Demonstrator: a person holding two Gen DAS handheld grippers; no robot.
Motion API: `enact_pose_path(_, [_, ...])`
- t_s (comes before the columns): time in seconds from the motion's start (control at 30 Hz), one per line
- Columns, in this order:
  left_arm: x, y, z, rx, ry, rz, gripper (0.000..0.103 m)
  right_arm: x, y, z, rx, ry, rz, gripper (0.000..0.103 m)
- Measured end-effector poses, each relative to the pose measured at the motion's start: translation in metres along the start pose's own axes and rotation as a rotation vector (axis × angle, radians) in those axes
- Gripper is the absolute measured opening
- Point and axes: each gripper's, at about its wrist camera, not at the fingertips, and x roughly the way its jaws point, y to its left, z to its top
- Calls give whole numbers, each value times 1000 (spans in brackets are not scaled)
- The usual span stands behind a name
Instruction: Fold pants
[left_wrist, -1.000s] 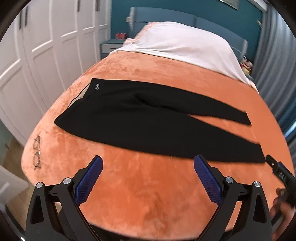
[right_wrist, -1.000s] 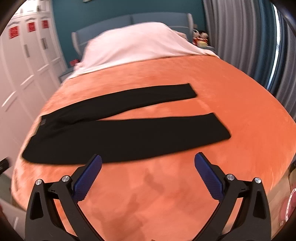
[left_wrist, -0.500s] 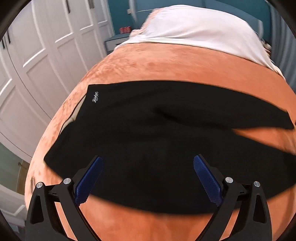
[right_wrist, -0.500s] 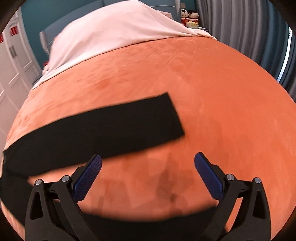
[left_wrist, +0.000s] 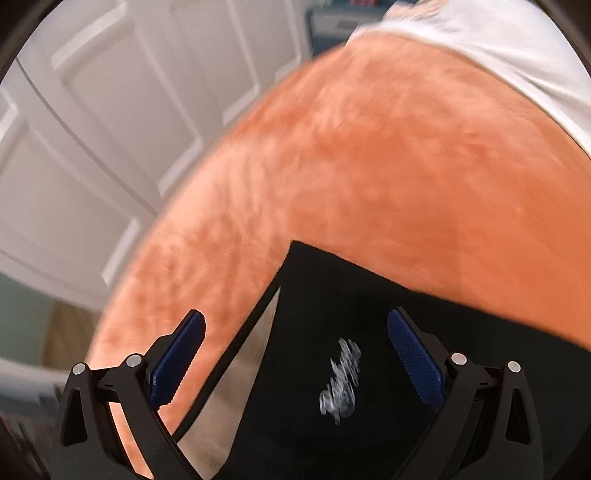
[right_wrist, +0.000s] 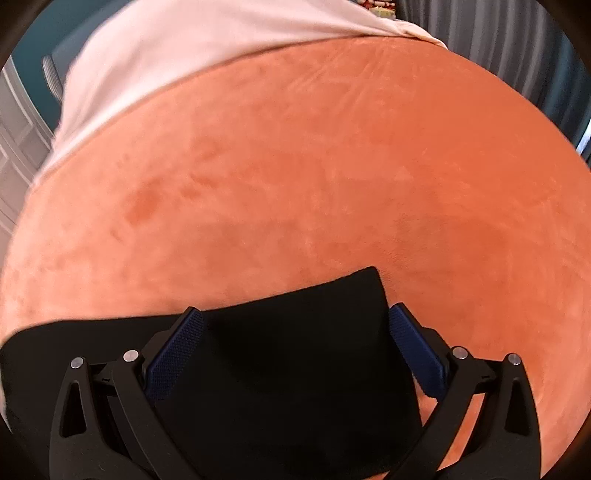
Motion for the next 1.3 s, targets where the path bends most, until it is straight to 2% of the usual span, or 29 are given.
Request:
enact_pose_path(0.03, [11, 3, 4, -22, 28, -15, 98, 2, 3, -1, -24, 3, -19, 98])
enact_pose_path(0.1, [14, 6, 7, -56, -5, -54, 98, 2, 10, -3, -66, -13, -39, 93])
enact_pose_path(0.13, [13, 6, 8, -56, -28, -64, 90, 1, 11, -3, -66, -20, -36, 80])
enact_pose_path(0.17, [11, 4, 9, -39, -45, -72, 82, -2, 10, -2, -60, -29, -29, 60])
enact_pose_path(0.2, [5, 0, 9, -3, -63, -104, 57, -5, 10, -2, -54, -35, -8, 46])
enact_pose_path(0.23, [-3, -3, 8, 18, -82, -94, 41, -7, 10, -1, -45, -35, 31, 17])
enact_pose_path(0.27, [-12, -5, 7, 40, -108, -69, 27, -13, 11, -1, -37, -40, 60, 15])
enact_pose_path(0.3, [-19, -5, 5, 55, -113, -74, 23, -20, 14, -3, -48, -54, 62, 14])
enact_pose_path(0.47, [-83, 26, -18, 53, -208, -223, 21, -85, 12, -13, -49, -165, 165, 13])
enact_pose_path(0.5, [-101, 36, -29, 54, -230, -259, 20, -98, 10, -16, -56, -183, 182, 13])
enact_pose_path(0.53, [-119, 43, -42, 61, -249, -285, 14, -114, 8, -21, -67, -201, 202, 13])
enact_pose_path(0.63, [-158, 69, -75, 76, -261, -359, 12, -168, 5, -44, -126, -257, 249, 11])
enact_pose_path(0.73, [-191, 89, -121, 109, -254, -383, 11, -213, -6, -80, -202, -283, 267, 11])
enact_pose_path(0.83, [-207, 119, -170, 128, -219, -377, 11, -237, -20, -128, -261, -252, 249, 11])
enact_pose_path(0.87, [-206, 125, -181, 131, -209, -372, 4, -242, -31, -148, -265, -235, 250, 11])
enact_pose_path(0.9, [-205, 135, -196, 140, -201, -327, 0, -243, -39, -163, -258, -216, 249, 11])
enact_pose_path(0.97, [-196, 152, -219, 161, -157, -296, 0, -235, -55, -189, -244, -162, 246, 11])
enact_pose_path(1.07, [-170, 167, -246, 171, -105, -176, 0, -204, -60, -221, -269, -68, 182, 12])
enact_pose_path(1.1, [-160, 169, -252, 158, -66, -167, 0, -195, -62, -225, -265, -55, 157, 13])
enact_pose_path(1.17, [-153, 166, -257, 108, -19, -226, 1, -191, -67, -227, -201, -58, 172, 19])
enact_pose_path(1.2, [-153, 160, -256, 84, -5, -289, 10, -195, -68, -226, -172, -78, 178, 22])
enact_pose_path(1.23, [-153, 151, -252, 64, -3, -333, 35, -198, -64, -224, -160, -89, 183, 23])
enact_pose_path(1.27, [-154, 141, -246, 37, -12, -359, 53, -203, -61, -222, -154, -106, 180, 23])
enact_pose_path(1.3, [-154, 133, -242, 18, -25, -372, 84, -207, -63, -223, -153, -110, 183, 23])
